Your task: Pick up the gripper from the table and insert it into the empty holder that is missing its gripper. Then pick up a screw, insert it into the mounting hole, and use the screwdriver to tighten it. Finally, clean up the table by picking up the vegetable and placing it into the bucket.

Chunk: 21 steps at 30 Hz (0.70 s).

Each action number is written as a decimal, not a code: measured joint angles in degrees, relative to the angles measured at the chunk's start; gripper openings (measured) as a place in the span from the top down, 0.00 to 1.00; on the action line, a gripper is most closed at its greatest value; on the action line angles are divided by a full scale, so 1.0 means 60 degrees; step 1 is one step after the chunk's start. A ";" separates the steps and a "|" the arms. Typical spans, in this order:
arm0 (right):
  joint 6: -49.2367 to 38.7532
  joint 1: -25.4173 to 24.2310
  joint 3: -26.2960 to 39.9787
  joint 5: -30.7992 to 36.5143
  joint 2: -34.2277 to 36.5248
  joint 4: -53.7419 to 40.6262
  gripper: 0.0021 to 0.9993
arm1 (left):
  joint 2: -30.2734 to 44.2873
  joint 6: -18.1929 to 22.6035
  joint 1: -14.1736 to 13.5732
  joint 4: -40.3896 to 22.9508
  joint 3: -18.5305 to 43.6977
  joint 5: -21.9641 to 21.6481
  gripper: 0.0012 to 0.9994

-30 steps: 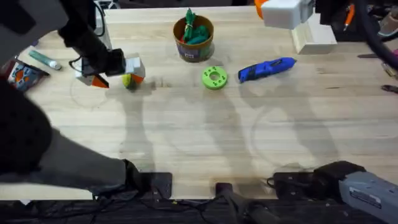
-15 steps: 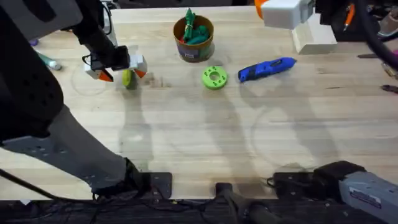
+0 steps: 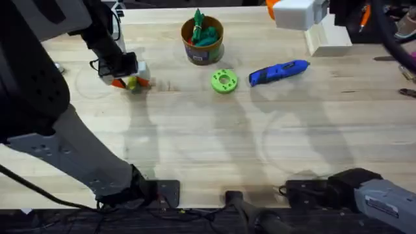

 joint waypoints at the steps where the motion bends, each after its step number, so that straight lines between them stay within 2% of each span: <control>1: 0.0000 -0.0001 0.0000 -0.0001 0.0000 0.0000 0.01 | 0.0001 0.0022 0.0000 0.0000 0.0000 0.0000 0.47; 2: 0.0000 0.0002 0.0000 -0.0001 0.0000 0.0000 0.01 | 0.0000 0.0038 0.0000 0.0000 0.0000 -0.0003 0.56; 5: 0.0000 -0.0001 0.0000 -0.0001 0.0000 0.0000 0.01 | 0.0000 0.0042 0.0000 -0.0011 0.0004 -0.0004 0.91; 6: 0.0000 0.0002 0.0000 -0.0001 0.0000 0.0000 0.01 | 0.0000 0.0062 0.0000 -0.0015 0.0004 -0.0001 0.96; 16: 0.0000 0.0000 0.0000 0.0001 0.0000 0.0000 0.01 | 0.0004 0.0068 0.0000 -0.0209 0.0080 0.0000 0.97; 21: 0.0000 0.0002 0.0000 -0.0001 0.0000 0.0000 0.01 | 0.0004 0.0068 0.0000 -0.0806 0.0778 0.0000 0.97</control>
